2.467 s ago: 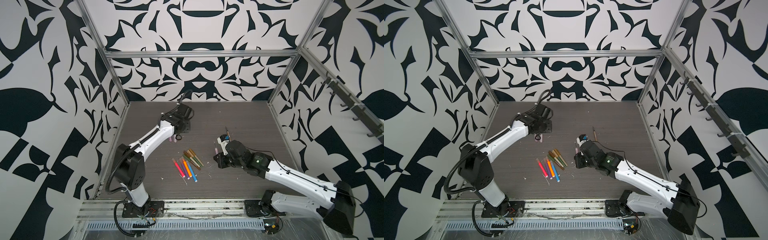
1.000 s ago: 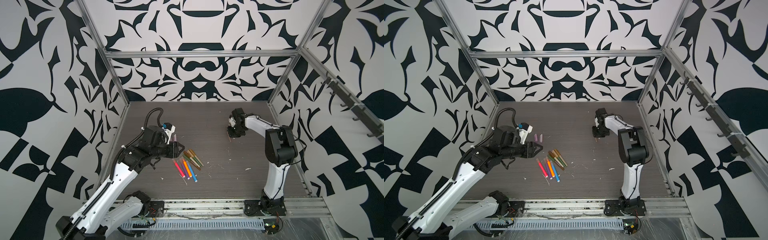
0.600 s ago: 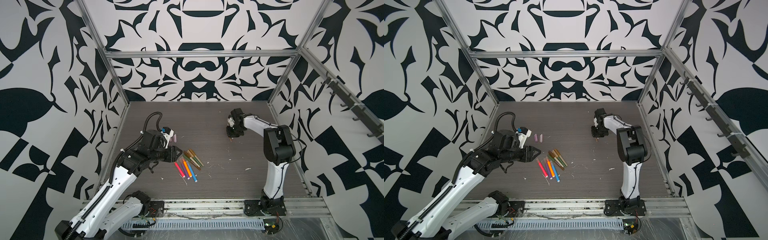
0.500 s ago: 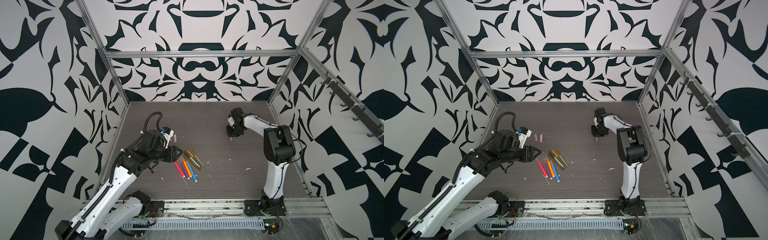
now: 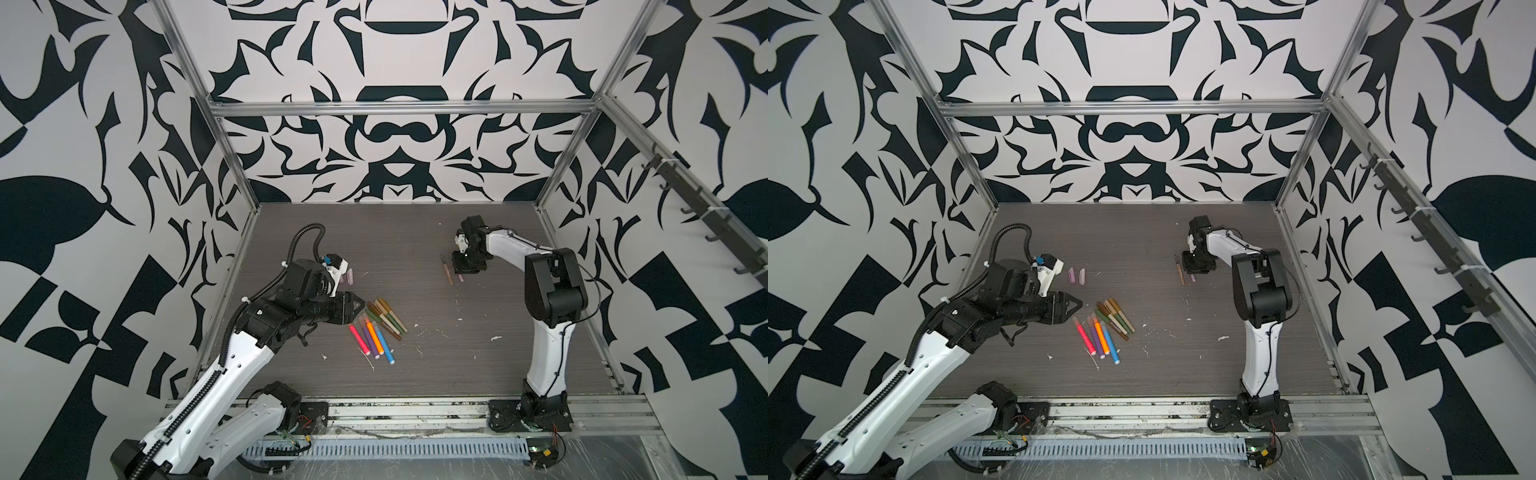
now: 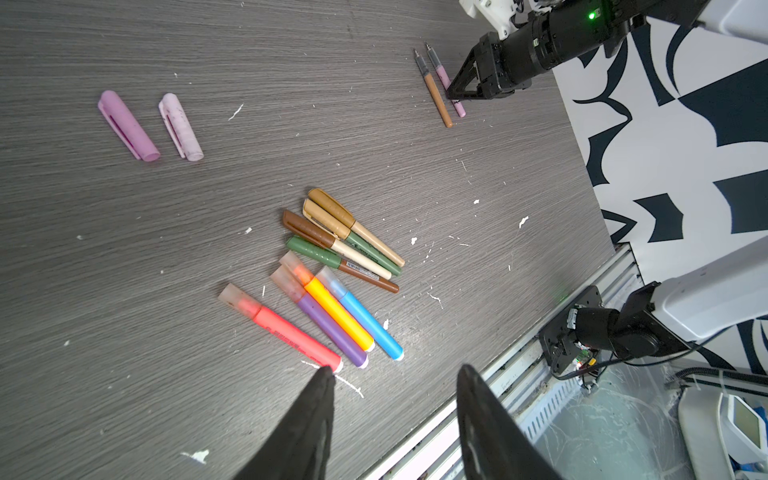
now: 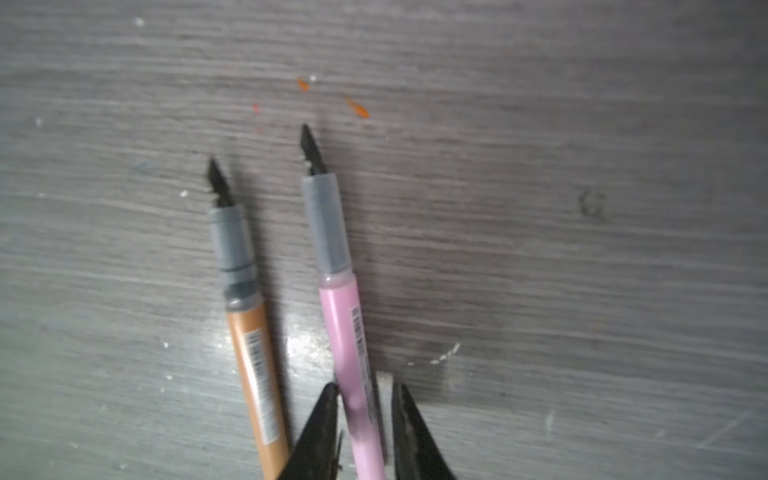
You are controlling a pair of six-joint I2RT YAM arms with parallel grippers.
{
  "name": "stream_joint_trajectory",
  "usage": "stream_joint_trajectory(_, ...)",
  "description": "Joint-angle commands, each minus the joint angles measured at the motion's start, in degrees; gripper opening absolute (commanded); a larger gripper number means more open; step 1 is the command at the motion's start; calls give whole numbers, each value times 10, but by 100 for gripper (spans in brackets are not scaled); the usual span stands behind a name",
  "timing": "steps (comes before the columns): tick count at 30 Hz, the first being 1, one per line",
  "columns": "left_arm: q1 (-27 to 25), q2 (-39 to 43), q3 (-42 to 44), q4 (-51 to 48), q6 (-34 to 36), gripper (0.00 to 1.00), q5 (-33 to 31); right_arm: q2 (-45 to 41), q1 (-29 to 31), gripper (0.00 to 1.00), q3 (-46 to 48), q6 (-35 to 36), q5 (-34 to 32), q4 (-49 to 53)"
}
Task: Open the pen caps
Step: 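Move the right gripper back over the marker pile while the left arm returns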
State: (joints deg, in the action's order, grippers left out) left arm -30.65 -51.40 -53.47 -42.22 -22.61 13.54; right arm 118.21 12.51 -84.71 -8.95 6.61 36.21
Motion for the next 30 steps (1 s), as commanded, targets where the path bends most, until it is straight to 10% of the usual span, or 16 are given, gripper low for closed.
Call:
stream_joint_trajectory(1,2,2,7,-3,4,51,1,-19,1,33,-14,-5,9,6)
stream_joint_trajectory(12,2,0,8,-2,-2,51,-9,-98,28,32,52,-36,17,-14)
stream_joint_trajectory(30,2,70,14,-2,-11,52,-66,-138,362,30,113,-174,-63,-84)
